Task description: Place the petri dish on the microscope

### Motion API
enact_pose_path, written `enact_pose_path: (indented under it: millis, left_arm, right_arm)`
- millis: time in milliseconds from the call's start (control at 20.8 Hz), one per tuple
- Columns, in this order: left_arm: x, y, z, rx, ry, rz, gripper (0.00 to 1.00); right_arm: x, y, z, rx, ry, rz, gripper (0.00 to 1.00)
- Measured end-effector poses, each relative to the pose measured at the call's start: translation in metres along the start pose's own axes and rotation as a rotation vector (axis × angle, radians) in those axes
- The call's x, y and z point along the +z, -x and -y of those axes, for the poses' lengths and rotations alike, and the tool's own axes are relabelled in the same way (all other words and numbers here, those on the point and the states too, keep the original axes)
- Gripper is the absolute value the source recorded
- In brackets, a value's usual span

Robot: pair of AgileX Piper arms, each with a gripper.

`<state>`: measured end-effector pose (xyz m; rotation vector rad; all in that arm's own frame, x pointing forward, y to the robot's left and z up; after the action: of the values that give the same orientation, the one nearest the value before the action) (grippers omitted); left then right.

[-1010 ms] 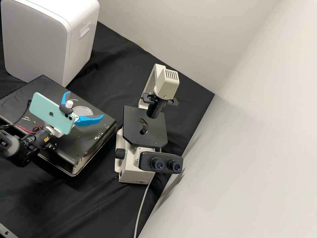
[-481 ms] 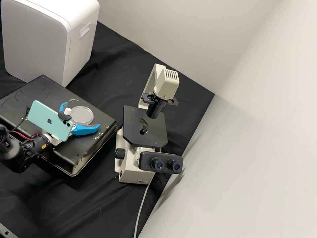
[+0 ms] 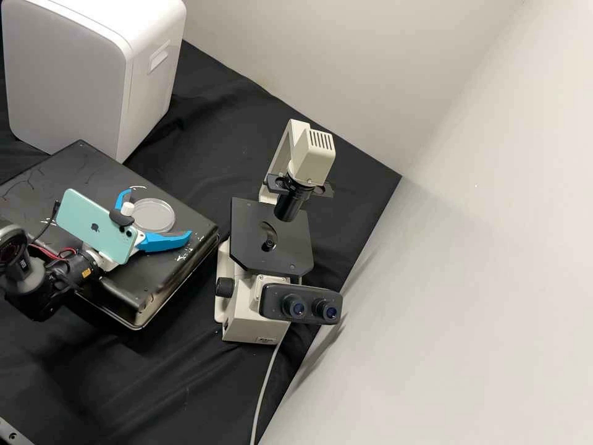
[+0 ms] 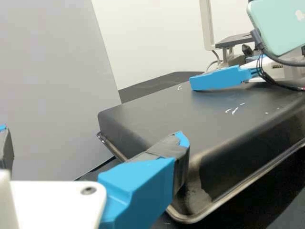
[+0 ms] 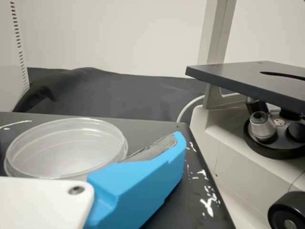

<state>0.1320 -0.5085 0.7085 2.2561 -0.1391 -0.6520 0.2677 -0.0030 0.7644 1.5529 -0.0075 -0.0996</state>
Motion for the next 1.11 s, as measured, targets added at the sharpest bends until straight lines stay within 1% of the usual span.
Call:
enact_pose_path:
  millis: [96, 144, 192, 289, 433, 481, 625, 674, 1107]
  left_arm:
    - [0.000, 0.000, 0.0000, 0.000, 0.000, 0.000, 1.00]
    - [0.000, 0.000, 0.0000, 0.000, 0.000, 0.000, 1.00]
    - [0.000, 0.000, 0.0000, 0.000, 0.000, 0.000, 1.00]
    - [0.000, 0.000, 0.0000, 0.000, 0.000, 0.000, 1.00]
    - [0.000, 0.000, 0.0000, 0.000, 0.000, 0.000, 1.00]
    - [0.000, 0.000, 0.0000, 0.000, 0.000, 0.000, 1.00]
    - [0.000, 0.000, 0.0000, 0.000, 0.000, 0.000, 1.00]
    - [0.000, 0.000, 0.0000, 0.000, 0.000, 0.000, 1.00]
    - [0.000, 0.000, 0.0000, 0.000, 0.000, -0.002, 1.00]
  right_arm:
    - [0.002, -0.004, 0.003, -0.002, 0.001, 0.008, 1.00]
    - [0.001, -0.006, 0.002, 0.009, 0.003, -0.002, 1.00]
    - [0.002, -0.008, 0.003, 0.016, 0.002, 0.001, 1.00]
    - [0.002, -0.012, 0.003, 0.026, 0.006, -0.010, 1.00]
    - [0.003, -0.014, 0.005, 0.030, 0.013, -0.013, 1.00]
    - [0.002, -0.014, 0.004, 0.038, 0.012, -0.017, 1.00]
    - [0.002, -0.015, 0.005, 0.042, 0.012, -0.014, 1.00]
    - [0.002, -0.015, 0.005, 0.042, 0.012, -0.014, 0.00]
    - [0.002, -0.015, 0.005, 0.042, 0.012, -0.014, 0.00]
